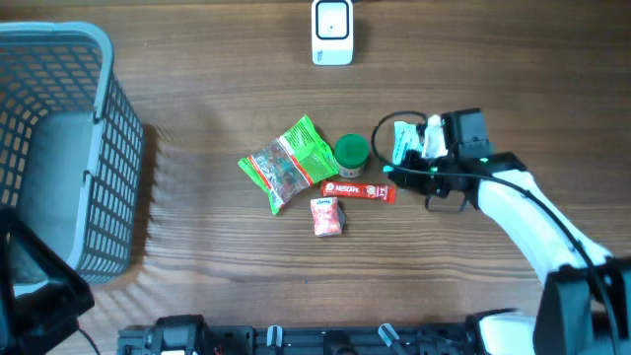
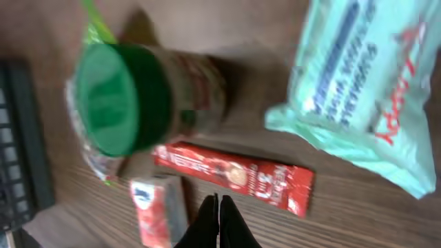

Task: Scan the item barcode
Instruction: 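Retract the left arm and move the right gripper toward the Nescafe stick, then grasp the red Nescafe stick with the right gripper and lift it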

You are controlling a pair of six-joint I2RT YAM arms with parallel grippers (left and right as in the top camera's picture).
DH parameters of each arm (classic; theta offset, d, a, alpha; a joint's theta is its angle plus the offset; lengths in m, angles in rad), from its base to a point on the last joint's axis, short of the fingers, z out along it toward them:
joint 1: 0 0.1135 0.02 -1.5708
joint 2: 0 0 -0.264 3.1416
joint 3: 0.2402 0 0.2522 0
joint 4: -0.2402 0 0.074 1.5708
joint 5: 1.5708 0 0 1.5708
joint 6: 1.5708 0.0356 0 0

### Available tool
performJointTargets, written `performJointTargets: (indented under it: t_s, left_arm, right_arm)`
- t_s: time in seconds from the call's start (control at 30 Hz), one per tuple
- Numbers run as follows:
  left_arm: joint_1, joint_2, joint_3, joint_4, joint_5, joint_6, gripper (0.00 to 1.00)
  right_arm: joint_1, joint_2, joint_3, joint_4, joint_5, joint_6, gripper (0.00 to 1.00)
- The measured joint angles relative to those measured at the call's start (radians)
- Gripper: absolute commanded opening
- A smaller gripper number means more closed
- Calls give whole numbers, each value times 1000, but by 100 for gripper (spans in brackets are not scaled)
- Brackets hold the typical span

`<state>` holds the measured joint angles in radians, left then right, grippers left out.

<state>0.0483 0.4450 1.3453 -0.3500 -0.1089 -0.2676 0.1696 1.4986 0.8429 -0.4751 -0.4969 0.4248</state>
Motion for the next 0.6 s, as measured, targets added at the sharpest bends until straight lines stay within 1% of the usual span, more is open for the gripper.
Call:
performJointTargets:
  t_s: [0.1, 0.3, 0.37, 0.5, 0.6]
  left_arm:
    - [0, 0, 0, 0, 33, 0, 100]
    - [0, -20, 0, 7, 275, 12, 100]
    - [0, -50, 0, 8, 303, 25, 100]
    - [0, -117, 0, 11, 324, 32, 100]
    - [0, -122, 0, 11, 325, 39, 100]
  right_arm:
    - [9, 41, -5, 34, 0, 1, 5]
    - [101, 206, -23, 111, 5, 16, 4]
    - [112, 237, -23, 88, 44, 44, 4]
    - [114, 240, -10, 56, 68, 64, 4]
    - [114, 229, 20, -37, 92, 65, 4]
